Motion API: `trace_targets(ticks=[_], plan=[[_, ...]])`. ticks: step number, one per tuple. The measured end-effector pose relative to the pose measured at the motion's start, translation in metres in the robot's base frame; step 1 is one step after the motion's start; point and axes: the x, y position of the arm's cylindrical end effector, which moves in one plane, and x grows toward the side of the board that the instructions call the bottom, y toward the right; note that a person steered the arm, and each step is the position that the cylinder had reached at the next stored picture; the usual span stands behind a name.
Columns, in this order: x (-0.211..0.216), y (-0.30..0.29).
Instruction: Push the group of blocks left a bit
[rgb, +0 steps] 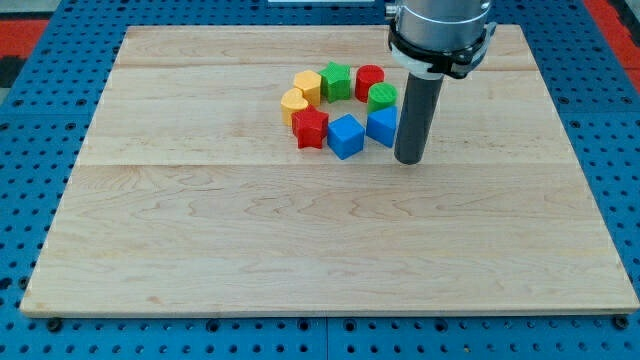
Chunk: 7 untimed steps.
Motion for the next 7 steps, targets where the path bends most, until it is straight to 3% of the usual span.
trace_targets(ticks=[2,5,7], plan=[[0.000,0.025],[-0.142,0.026],[-0.136,-0.019]])
